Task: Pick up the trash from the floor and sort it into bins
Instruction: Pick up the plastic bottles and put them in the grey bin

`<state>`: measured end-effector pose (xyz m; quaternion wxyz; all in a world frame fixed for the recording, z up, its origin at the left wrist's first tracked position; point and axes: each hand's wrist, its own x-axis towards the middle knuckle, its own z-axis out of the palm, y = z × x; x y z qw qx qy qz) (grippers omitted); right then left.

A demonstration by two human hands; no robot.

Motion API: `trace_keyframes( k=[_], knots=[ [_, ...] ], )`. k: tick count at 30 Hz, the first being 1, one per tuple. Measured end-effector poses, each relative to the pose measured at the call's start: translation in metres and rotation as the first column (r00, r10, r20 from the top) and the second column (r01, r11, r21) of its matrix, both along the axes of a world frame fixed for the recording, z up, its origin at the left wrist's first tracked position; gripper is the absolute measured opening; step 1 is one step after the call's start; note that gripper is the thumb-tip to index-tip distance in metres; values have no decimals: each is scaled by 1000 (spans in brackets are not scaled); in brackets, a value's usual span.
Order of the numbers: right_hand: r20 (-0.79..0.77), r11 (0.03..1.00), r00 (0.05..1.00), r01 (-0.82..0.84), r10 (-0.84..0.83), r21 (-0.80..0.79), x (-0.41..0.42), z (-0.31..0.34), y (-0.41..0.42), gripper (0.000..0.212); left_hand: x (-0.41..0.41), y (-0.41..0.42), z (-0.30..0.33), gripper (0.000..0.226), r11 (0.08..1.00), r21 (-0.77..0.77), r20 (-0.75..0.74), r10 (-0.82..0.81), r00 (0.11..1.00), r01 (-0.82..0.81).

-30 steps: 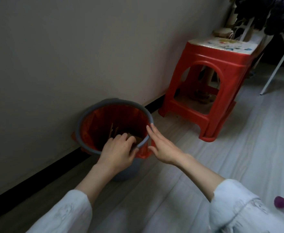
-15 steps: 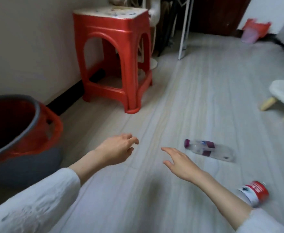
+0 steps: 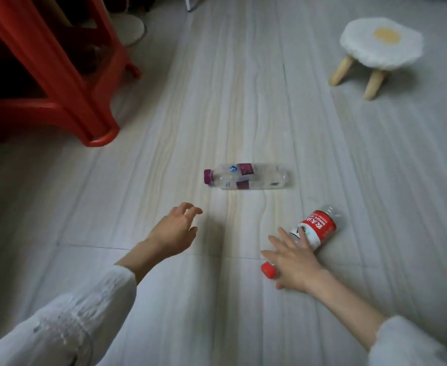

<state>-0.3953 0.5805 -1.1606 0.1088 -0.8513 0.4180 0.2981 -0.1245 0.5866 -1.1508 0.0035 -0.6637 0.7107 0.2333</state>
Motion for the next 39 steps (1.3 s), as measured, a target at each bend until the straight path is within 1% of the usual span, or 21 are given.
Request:
trace_keyframes(
  k=[1, 2, 3, 4, 5, 8, 11, 13, 15, 18, 20, 22, 24, 26, 28, 30, 32, 35, 37, 39],
  knots=[
    [31, 996, 998, -56, 58, -72, -3, -10, -2, 62, -5, -6, -4, 47, 1000, -2, 13, 5, 1000, -5],
    [68, 984, 994, -77, 89, -161, -7, -21, -5, 54, -9, -13, -7, 50, 1000, -12, 27, 10, 1000, -10],
    [109, 970, 989, -67, 95, -232, -10, -30, -10, 51, -13, -20, -8, 54, 1000, -29, 40, 12, 999, -11],
    [182, 963, 981, -14, 65, -270, -10, -37, -16, 49, -16, -27, -11, 57, 999, -44, 54, 7, 999, -4],
    [233, 960, 972, 45, 22, -278, -10, -45, -22, 48, -18, -36, -13, 62, 998, -58, 66, -2, 998, 6],
    [332, 921, 943, 151, -26, -358, -5, -52, -36, 42, -20, -68, -21, 76, 998, -54, 132, -30, 991, 38],
    [403, 895, 908, 272, -117, -353, -3, -52, -51, 40, -25, -95, -29, 80, 999, -22, 173, -21, 985, 26],
    [415, 886, 895, 319, -165, -337, -1, -56, -55, 39, -30, -104, -35, 81, 1000, -17, 145, -23, 989, 26],
    [405, 883, 897, 325, -175, -339, -2, -59, -56, 38, -33, -106, -41, 76, 997, -74, 103, -3, 995, 11],
    [388, 872, 903, 332, -184, -361, -2, -61, -56, 45, -36, -102, -45, 60, 984, -145, -4, 102, 995, -102],
    [390, 859, 902, 341, -185, -382, 1, -61, -57, 47, -40, -97, -47, 51, 972, -134, -97, 178, 979, -190],
    [368, 849, 910, 343, -193, -403, 3, -62, -59, 44, -44, -90, -51, 47, 955, -117, -179, 248, 952, -271],
    [357, 857, 909, 352, -216, -378, 5, -61, -60, 38, -46, -81, -53, 45, 937, -92, -223, 309, 924, -336],
    [323, 872, 913, 357, -250, -333, 11, -55, -59, 39, -39, -68, -49, 46, 913, -74, -275, 368, 888, -401],
    [291, 890, 917, 356, -274, -283, 28, -42, -56, 41, -24, -56, -38, 47, 889, -119, -333, 384, 861, -442],
    [338, 898, 893, 382, -297, -220, 50, -36, -52, 46, -4, -44, -21, 42, 862, -194, -375, 376, 848, -468],
    [449, 900, 837, 412, -313, -140, 82, -19, -45, 49, 25, -26, 3, 34, 834, -255, -377, 380, 844, -490],
    [630, 887, 704, 459, -328, -51, 134, 24, -40, 48, 75, -1, 45, 28, 807, -326, -318, 397, 861, -492],
    [711, 905, 638, 425, -295, -6, 171, 57, -38, 46, 109, 14, 80, 27, 784, -338, -261, 454, 852, -521],
    [795, 916, 545, 399, -266, 33, 215, 97, -34, 41, 145, 34, 120, 25, 725, -389, -254, 509, 822, -569]
  ],
)
